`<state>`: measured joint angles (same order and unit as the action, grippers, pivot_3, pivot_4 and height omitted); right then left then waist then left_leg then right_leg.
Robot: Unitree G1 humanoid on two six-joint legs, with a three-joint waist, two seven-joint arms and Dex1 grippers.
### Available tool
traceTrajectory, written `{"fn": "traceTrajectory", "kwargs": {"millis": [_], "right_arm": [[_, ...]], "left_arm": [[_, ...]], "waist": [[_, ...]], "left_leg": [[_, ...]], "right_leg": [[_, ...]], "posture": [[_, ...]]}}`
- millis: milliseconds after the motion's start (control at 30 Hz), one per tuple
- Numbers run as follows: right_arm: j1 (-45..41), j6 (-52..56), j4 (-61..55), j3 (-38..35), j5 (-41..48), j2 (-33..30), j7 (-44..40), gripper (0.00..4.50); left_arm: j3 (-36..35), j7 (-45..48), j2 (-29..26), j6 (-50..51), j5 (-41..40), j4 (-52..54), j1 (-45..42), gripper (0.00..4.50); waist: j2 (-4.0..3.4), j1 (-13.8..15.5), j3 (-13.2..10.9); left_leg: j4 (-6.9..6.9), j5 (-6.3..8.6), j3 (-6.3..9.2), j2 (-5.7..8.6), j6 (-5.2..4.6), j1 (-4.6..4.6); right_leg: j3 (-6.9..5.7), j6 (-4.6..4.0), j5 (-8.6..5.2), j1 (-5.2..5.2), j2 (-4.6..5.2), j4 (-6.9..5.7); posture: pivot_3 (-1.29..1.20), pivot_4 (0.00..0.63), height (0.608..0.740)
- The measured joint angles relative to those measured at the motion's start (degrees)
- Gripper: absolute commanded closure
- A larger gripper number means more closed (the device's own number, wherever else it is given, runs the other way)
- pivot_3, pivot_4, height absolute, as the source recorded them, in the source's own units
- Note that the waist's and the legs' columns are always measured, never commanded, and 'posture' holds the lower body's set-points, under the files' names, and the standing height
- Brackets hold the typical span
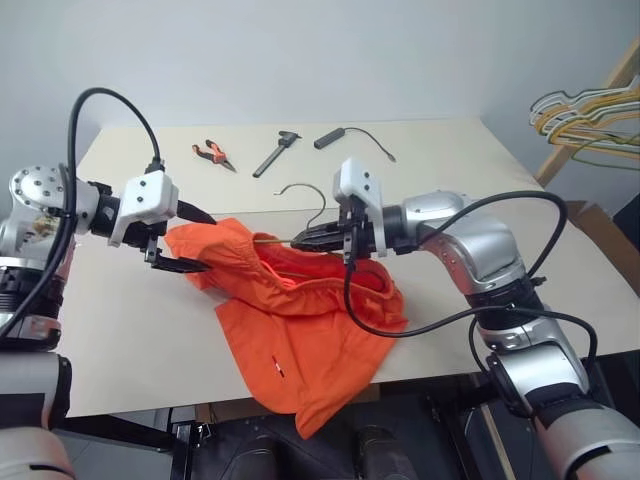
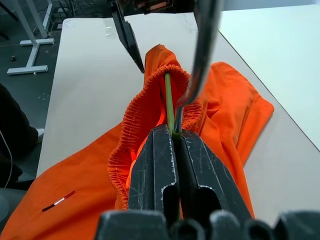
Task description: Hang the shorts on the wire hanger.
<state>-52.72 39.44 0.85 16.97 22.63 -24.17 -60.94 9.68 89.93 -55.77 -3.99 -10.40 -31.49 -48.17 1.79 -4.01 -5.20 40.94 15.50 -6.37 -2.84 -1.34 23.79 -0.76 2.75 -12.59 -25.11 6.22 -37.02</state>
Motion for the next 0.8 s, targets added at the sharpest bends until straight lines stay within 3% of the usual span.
{"fn": "traceTrajectory", "kwargs": {"millis": [167,600,633,800], "right_arm": [[0.0,0.0,-0.1,-0.5,0.2,-0.5,-0.3,4.50],[0.0,0.1,-0.3,-0.9,0.7,-1.2,-0.1,4.50],[0.0,0.1,-0.3,-0.9,0.7,-1.2,-0.1,4.50],[0.3,0.1,-0.3,-1.1,0.6,-1.4,-0.1,4.50]], "left_arm": [[0.1,-1.7,1.8,-3.2,2.6,-3.1,2.5,0.05],[0.0,-2.4,3.7,-3.6,3.7,-3.3,3.3,4.28],[-0.1,-2.4,3.7,-3.6,3.7,-3.3,3.3,4.48],[-0.8,-1.3,3.3,-3.5,3.7,-3.3,3.3,4.48]], "waist": [[0.01,0.1,0.0],[0.01,0.0,0.0],[0.01,0.0,0.0],[0.01,0.0,0.0]], "left_leg": [[0.00,-0.01,0.00,0.00,0.01,0.01],[0.00,0.00,-0.01,0.00,0.00,0.00],[0.00,0.00,-0.01,0.00,-0.01,0.00],[0.00,0.01,-0.01,0.00,-0.02,0.00]], "right_leg": [[-0.02,0.00,0.00,0.00,0.00,0.00],[-0.01,0.00,0.00,0.00,0.00,0.00],[-0.01,0.00,0.00,0.00,0.00,0.00],[-0.01,0.00,0.00,0.00,0.00,0.00]], "posture": [[-0.04,0.049,0.740],[-0.05,0.055,0.740],[-0.05,0.055,0.740],[-0.04,0.056,0.740]]}}
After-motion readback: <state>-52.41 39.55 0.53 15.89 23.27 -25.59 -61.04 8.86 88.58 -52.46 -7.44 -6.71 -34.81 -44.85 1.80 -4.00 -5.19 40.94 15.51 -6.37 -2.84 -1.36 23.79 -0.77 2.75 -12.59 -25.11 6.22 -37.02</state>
